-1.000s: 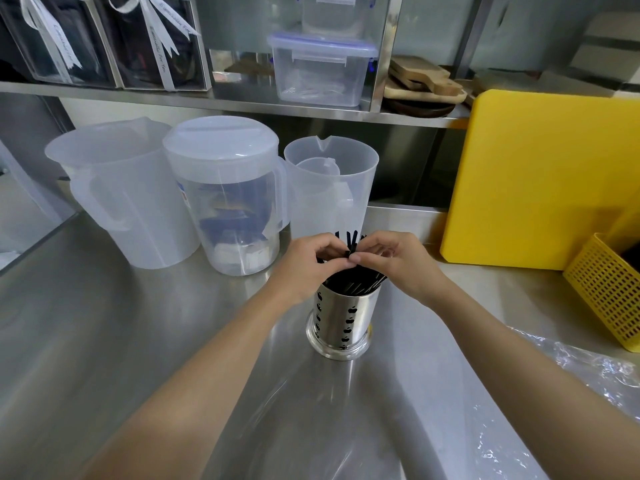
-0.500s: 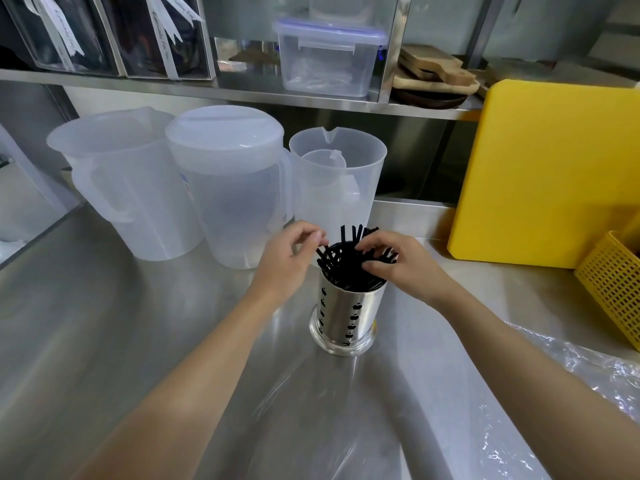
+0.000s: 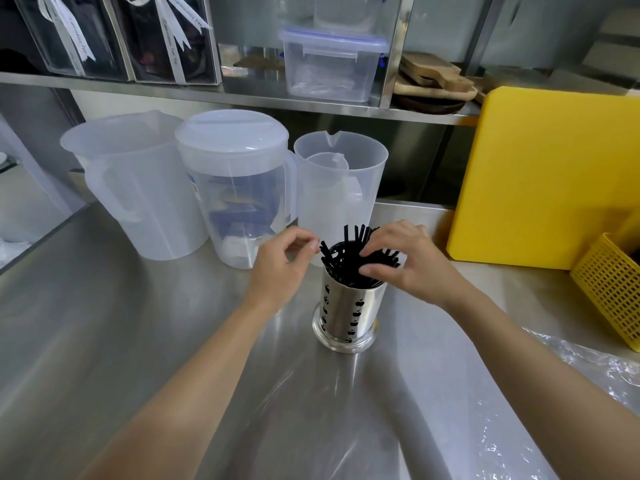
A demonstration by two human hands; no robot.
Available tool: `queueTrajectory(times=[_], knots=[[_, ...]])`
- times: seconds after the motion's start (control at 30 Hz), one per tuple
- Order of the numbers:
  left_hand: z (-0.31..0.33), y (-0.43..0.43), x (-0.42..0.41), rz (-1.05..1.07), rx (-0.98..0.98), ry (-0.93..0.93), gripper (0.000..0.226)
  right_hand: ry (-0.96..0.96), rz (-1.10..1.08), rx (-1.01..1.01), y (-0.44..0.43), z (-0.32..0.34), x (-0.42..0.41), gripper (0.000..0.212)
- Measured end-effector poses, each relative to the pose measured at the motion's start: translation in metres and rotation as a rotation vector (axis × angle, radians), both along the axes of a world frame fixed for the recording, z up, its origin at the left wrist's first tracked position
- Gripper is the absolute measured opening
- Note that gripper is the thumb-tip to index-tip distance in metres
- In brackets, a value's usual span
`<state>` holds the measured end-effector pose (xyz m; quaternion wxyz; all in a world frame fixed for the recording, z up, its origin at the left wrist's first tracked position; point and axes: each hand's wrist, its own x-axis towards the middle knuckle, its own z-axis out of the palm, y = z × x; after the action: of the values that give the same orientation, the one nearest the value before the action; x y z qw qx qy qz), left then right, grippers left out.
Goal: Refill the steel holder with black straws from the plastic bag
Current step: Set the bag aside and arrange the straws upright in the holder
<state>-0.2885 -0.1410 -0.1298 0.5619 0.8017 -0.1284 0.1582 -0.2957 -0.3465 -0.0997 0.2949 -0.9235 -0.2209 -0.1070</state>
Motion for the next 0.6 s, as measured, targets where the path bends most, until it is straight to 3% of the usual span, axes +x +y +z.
queueTrajectory(times=[0.1, 0.23, 0.43, 0.6], knots=[[-0.008, 0.000, -0.006, -0.087, 0.176, -0.089, 0.013, -0.091, 0.048, -0.236, 0.007, -0.003, -0.006, 0.027], [-0.020, -0.006, -0.014, -0.111, 0.374, -0.202, 0.028, -0.123, 0.034, -0.351, 0.015, -0.010, -0.007, 0.027], [-0.020, -0.007, -0.018, -0.081, 0.391, -0.237, 0.024, -0.141, -0.005, -0.237, 0.017, -0.014, -0.010, 0.014], [-0.007, -0.017, -0.015, -0.068, 0.414, -0.249, 0.031, -0.068, -0.063, 0.027, 0.016, 0.010, -0.013, 0.014]])
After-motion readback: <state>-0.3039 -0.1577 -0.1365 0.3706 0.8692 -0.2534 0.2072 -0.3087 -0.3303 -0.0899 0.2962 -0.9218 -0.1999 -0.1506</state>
